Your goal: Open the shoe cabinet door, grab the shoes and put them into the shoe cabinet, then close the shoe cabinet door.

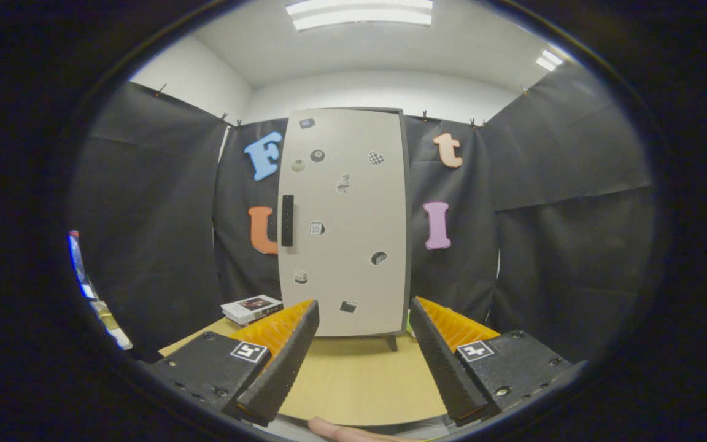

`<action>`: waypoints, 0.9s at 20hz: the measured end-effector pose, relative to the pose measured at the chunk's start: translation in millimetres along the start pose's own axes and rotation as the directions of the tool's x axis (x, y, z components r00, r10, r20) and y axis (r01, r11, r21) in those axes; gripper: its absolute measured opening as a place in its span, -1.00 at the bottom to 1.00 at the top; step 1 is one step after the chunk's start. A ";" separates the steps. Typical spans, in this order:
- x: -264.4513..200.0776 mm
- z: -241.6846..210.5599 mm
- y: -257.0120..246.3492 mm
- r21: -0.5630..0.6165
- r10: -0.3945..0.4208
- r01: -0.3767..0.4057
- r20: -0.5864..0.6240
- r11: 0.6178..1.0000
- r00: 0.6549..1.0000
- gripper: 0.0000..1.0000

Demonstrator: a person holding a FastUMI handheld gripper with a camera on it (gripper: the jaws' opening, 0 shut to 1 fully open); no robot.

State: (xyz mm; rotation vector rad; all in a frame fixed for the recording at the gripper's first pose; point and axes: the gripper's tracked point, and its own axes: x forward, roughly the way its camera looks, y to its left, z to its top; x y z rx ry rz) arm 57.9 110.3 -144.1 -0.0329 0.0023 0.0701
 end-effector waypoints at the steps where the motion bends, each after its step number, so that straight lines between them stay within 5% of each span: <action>1: -1.2 1.2 -1.5 -0.001 0.000 0.000 0.004 1.000 1.000 0.95; 18: 1.7 1.1 -20.7 0.015 -0.043 0.043 0.000 0.999 0.999 0.95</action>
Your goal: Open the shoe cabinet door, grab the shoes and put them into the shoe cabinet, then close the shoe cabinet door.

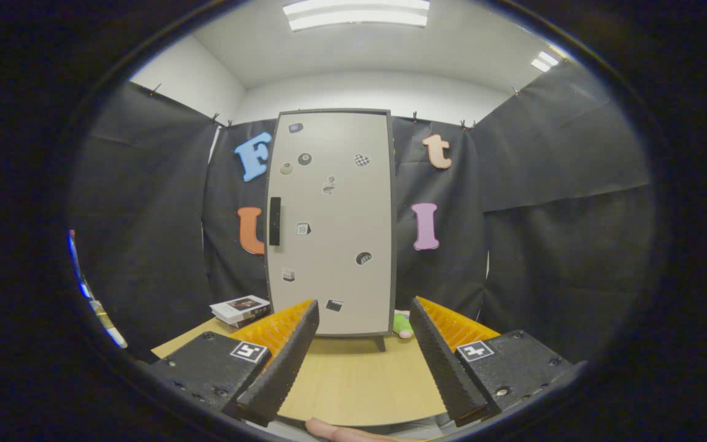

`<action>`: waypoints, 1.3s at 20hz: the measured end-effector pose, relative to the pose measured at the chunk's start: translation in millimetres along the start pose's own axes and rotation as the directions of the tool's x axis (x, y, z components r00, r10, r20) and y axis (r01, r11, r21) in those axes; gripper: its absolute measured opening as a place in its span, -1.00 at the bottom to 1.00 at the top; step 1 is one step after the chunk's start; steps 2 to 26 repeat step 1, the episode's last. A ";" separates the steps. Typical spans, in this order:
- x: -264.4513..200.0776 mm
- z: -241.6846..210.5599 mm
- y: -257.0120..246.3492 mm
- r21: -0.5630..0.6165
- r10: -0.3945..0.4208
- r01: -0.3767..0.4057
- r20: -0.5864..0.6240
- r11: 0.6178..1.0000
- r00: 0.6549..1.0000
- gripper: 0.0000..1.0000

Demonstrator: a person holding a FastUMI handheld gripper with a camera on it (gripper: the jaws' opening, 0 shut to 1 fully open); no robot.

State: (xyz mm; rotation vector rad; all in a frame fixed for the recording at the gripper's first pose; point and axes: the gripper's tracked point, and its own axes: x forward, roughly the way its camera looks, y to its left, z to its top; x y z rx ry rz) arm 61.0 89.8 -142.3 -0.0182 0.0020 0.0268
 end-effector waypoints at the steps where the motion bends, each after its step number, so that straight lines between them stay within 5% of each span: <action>1: -0.2 1.2 0.3 0.004 0.003 -0.003 0.006 1.000 1.000 0.95; 26: -0.2 1.2 0.3 0.004 0.003 -0.003 0.006 1.000 1.000 0.95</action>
